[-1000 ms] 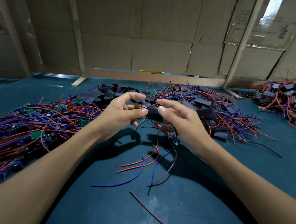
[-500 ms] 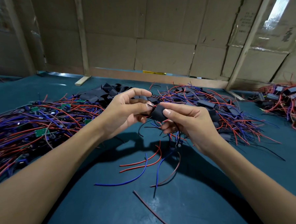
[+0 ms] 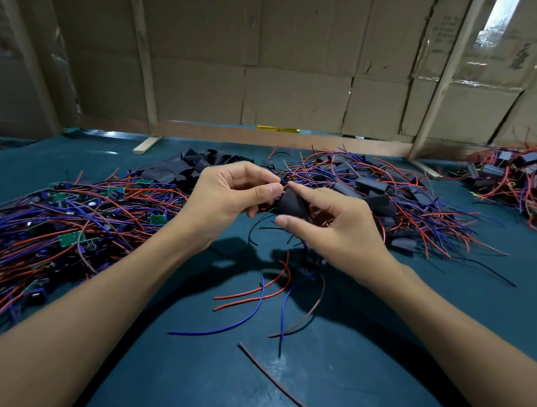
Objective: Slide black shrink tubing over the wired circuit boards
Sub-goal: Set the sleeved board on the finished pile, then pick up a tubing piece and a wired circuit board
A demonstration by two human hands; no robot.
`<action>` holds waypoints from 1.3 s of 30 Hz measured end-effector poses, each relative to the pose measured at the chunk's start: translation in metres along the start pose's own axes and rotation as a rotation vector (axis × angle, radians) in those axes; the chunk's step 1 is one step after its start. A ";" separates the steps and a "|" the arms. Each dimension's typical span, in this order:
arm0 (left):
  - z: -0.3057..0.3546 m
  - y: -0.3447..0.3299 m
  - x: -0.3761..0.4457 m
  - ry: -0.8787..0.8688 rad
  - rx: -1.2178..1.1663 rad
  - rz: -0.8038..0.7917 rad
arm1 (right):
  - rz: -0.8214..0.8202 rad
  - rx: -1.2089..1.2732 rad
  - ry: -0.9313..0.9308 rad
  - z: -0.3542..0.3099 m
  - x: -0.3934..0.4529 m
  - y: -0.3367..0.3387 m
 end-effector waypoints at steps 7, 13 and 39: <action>0.001 -0.027 -0.007 -0.018 0.004 -0.051 | -0.032 -0.231 0.047 -0.014 -0.001 -0.007; 0.010 -0.028 -0.005 -0.014 -0.197 -0.002 | 0.015 -0.272 -0.039 -0.004 0.002 0.002; 0.010 -0.003 0.001 0.104 -0.770 0.249 | -0.554 1.292 -0.658 -0.011 -0.009 -0.047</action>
Point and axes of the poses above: each hand's wrist, its own x-axis towards the middle knuckle, its own y-axis out of the back of the hand, z = x × y, the point moved 8 cm from there along x, towards the middle knuckle, and after that the axes turned 8 degrees about -x, right-handed, at the moved point
